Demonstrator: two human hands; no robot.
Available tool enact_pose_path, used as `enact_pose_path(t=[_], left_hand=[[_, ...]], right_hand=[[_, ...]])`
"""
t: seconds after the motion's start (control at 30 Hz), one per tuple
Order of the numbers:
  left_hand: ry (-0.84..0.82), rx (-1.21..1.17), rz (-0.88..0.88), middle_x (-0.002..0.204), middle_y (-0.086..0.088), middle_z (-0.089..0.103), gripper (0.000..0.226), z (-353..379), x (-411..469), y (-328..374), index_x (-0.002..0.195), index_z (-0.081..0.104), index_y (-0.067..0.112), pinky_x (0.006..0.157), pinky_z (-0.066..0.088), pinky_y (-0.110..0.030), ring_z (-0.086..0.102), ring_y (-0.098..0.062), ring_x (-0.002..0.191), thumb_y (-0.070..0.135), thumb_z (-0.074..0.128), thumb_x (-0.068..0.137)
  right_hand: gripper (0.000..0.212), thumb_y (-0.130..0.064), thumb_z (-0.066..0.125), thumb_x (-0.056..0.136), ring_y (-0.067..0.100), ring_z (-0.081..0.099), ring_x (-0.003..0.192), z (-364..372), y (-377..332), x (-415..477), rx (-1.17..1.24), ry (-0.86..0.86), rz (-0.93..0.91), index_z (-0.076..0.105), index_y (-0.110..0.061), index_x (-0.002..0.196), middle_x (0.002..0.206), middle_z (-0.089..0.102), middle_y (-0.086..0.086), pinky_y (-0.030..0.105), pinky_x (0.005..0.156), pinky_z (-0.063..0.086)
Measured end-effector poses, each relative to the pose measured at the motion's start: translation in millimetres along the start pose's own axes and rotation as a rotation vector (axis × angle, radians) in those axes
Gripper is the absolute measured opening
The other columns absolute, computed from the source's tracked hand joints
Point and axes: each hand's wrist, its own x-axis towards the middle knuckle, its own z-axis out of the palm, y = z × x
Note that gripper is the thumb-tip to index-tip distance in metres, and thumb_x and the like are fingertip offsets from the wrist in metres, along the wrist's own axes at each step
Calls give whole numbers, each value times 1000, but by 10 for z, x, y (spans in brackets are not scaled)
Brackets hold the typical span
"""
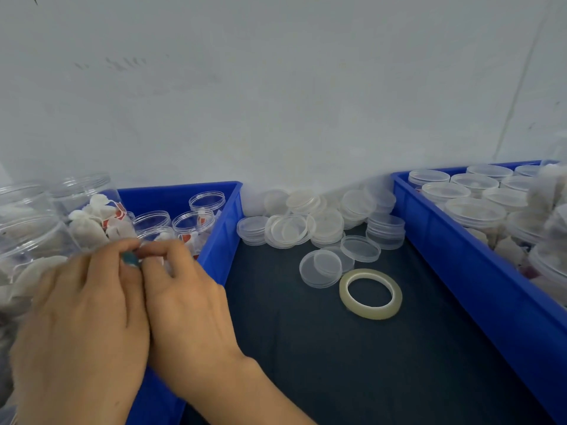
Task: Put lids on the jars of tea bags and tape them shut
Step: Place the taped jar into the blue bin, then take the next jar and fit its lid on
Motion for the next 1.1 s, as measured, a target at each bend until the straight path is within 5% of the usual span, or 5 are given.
enact_pose_path(t=[0.2,0.47,0.63,0.87,1.1], left_hand=[[70,-212,29,150,-19,43,60,-18,50,335,141,45,13,107,37,-66,41,-43,138,48,33,95],[-318,-422,19,154,12,27,71,707,-117,836,142,46,33,78,30,-2,34,17,111,66,20,84],[-553,-566,117,151,11,34,83,1243,-164,786,150,29,39,86,38,-6,41,19,114,74,31,75],[-477,-672,78,143,12,48,99,1538,-106,716,151,31,35,92,51,-19,52,3,122,76,62,67],[-371,-769,19,126,20,62,96,1721,-168,763,147,34,37,86,58,-25,59,8,113,70,74,67]], right_hand=[[21,-22,59,93,23,59,93,-425,96,-25,48,185,-24,55,-11,111,140,42,-5,39,59,52],[32,-31,41,93,18,61,93,-823,915,-462,-179,136,129,61,-10,106,133,49,-5,44,62,53],[15,-13,62,95,11,57,103,-889,1329,-797,-179,65,240,61,-12,110,134,45,-9,40,73,56],[46,-10,47,93,5,48,132,-994,1835,-749,177,175,463,51,-23,136,145,49,-8,38,110,44],[75,-36,59,97,20,9,155,-808,2479,-518,-440,-440,507,20,-25,160,169,12,4,49,123,-7]])
